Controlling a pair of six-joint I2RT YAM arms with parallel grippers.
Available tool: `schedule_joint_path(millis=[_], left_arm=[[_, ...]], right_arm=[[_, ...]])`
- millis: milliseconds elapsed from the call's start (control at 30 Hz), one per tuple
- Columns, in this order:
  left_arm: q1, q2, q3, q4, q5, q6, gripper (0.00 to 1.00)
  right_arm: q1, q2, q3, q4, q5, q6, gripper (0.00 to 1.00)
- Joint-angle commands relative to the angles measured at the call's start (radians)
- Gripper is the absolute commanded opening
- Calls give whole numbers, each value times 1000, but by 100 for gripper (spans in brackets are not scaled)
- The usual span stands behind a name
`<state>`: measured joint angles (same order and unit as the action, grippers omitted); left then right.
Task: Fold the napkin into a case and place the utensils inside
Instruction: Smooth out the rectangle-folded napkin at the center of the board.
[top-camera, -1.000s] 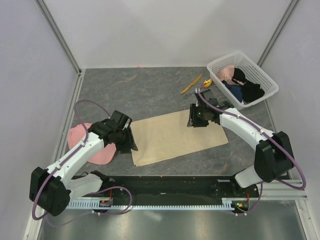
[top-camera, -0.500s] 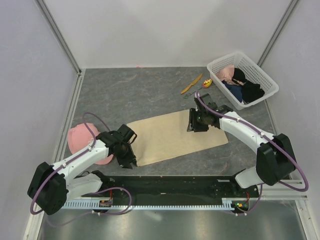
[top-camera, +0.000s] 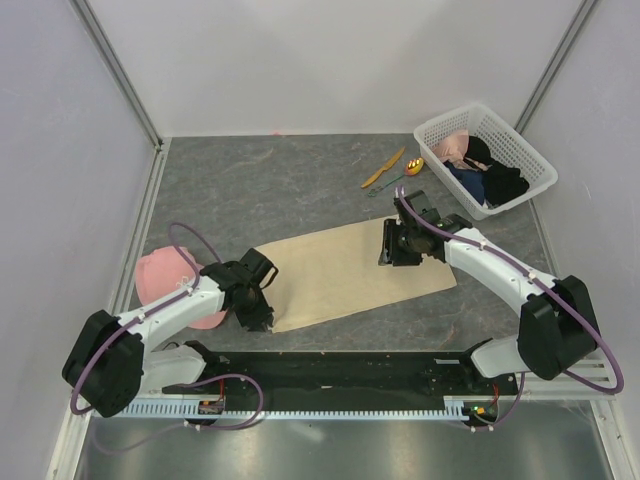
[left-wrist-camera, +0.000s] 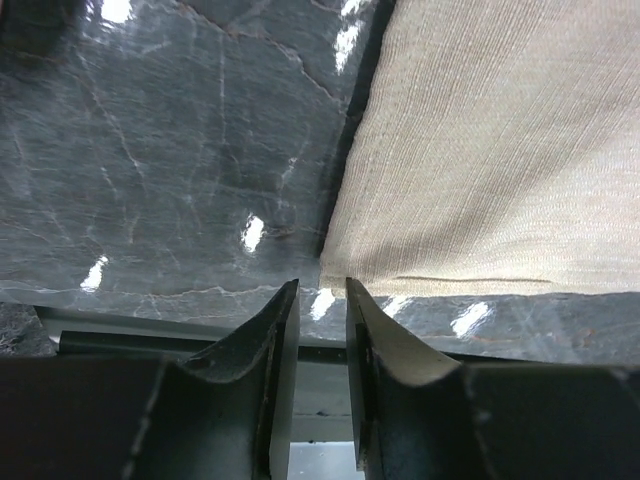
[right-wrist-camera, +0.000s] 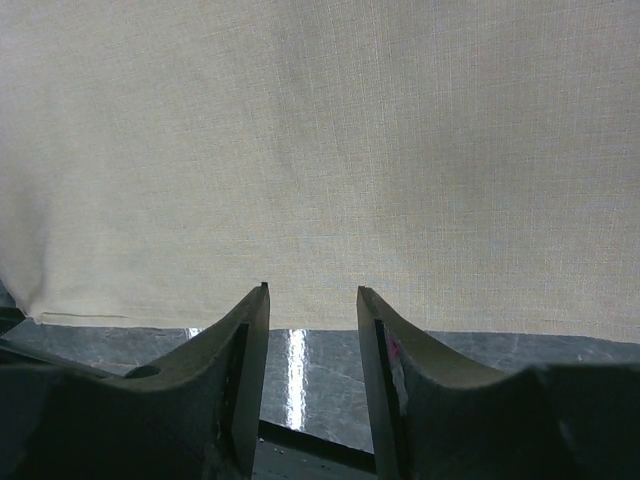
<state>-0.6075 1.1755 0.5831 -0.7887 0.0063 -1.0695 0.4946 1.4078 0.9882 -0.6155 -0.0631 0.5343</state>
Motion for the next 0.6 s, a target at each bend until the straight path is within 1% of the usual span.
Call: schedule_joint_path(millis=[0,300,400,467,567], left_arm=[[-1,1,-2,32,-58,-63,31],[-2,42,-14,66,-45,-72,28],[-2,55,-19,78,-40,-81,26],[-1,50,-14,75,-42,-80,18],[-3,4,-2,46,-55,-78,11]], right_arm=[[-10,-21,-13,-3,14,-11,48],[-18,-18,-13,-1,14,-30,48],[-22,-18,-16,-3,11,-30,48],[-24,-17,-17,-4,11,-30,48],[-31,-23,-22,-12,11,-31,48]])
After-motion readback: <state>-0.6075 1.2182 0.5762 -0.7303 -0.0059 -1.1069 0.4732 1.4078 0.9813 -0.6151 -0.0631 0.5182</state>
